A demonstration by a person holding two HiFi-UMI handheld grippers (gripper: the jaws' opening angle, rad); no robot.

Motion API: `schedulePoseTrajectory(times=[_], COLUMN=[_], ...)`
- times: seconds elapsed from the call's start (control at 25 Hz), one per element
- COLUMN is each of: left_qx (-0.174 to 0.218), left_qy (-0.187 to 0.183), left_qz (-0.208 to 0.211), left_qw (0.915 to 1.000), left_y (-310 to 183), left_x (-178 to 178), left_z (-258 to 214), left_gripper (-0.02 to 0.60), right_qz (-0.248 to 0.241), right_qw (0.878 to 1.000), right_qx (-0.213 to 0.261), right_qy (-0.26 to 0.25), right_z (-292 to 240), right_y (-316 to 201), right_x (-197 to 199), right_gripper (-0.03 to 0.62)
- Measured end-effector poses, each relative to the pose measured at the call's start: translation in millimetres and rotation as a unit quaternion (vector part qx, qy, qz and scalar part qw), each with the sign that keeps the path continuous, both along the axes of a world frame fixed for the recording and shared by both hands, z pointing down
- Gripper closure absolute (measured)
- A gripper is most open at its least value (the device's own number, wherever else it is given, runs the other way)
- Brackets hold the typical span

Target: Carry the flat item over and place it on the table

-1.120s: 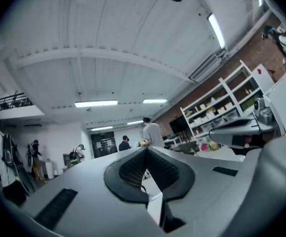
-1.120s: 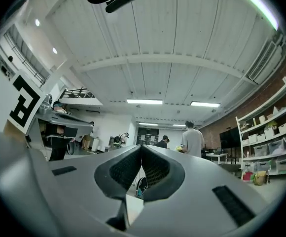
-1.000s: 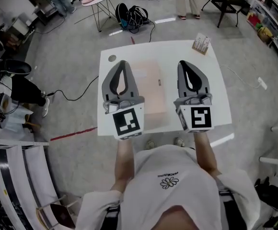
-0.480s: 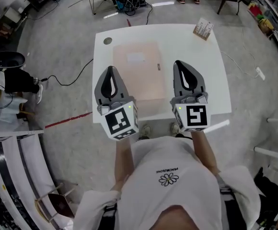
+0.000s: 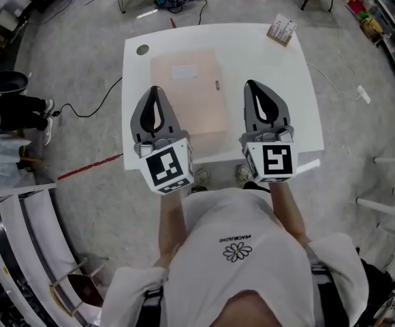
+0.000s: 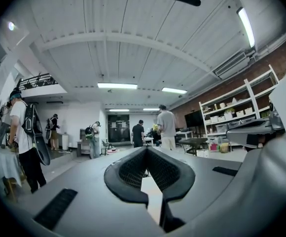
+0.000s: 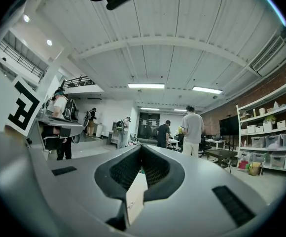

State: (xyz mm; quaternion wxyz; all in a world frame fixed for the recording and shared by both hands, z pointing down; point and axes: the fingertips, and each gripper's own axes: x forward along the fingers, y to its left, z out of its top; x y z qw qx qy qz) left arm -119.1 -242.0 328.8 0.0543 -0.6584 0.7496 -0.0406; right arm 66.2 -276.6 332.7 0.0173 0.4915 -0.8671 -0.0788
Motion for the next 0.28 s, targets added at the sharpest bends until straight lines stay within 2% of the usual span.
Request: schedulePoseTrajectory(times=[0.28], left_qx=[0.002], left_qy=[0.003], left_qz=[0.007], left_qw=[1.0], left_y=[-4.9], left_x=[-0.8], left_z=[8.9], left_gripper=[0.565], right_qz=[0.018], right_qw=[1.0], right_qx=[0.001], right_qy=[0.012], right_z=[7.2], right_y=[-5.0], right_x=[9.1], right_gripper=[0.582])
